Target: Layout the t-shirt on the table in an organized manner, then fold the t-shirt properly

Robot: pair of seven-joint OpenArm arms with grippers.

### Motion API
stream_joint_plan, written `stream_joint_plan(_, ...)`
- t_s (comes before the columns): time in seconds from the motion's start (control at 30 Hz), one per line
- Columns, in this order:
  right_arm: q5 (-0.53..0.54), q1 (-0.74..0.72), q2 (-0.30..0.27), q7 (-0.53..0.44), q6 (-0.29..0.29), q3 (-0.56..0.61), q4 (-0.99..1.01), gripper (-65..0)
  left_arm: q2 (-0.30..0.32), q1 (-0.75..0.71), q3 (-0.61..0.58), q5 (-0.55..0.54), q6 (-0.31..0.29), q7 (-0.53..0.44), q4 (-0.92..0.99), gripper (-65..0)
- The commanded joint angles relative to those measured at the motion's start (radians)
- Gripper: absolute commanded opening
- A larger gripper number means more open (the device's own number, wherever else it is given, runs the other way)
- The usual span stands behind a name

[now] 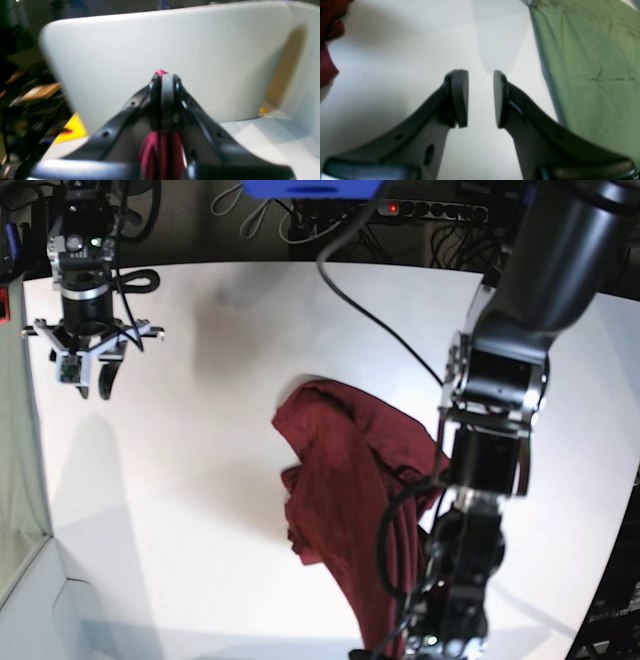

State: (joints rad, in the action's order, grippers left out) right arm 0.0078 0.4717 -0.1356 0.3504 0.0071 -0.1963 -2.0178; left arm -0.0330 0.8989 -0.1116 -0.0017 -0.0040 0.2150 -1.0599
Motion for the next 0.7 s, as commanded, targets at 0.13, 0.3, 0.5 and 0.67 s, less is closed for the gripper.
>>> stream_joint_plan(0.13,-0.001,0.011,-0.006,-0.009,0.0,-0.005,-0.018,-47.2,-0.054,0.22,-0.069,0.001,0.009,-0.225,0.513,-64.0)
stream_joint_plan(0.3,-0.001,0.003,-0.005,0.077,0.0,0.001,-0.019,-46.9,-0.107,0.305,-0.066,-0.005,0.009,-0.358,0.746,-49.0)
stream_joint_plan(0.5,0.002,0.003,-0.006,0.088,0.0,0.056,-0.019,-46.8,-0.101,0.245,-0.067,-0.001,0.009,-0.352,0.63,-35.0)
stream_joint_plan(0.67,0.002,-0.018,-0.006,0.106,0.0,0.146,-0.019,-46.8,-0.02,0.148,-0.066,-0.005,0.009,-0.216,0.476,-31.9)
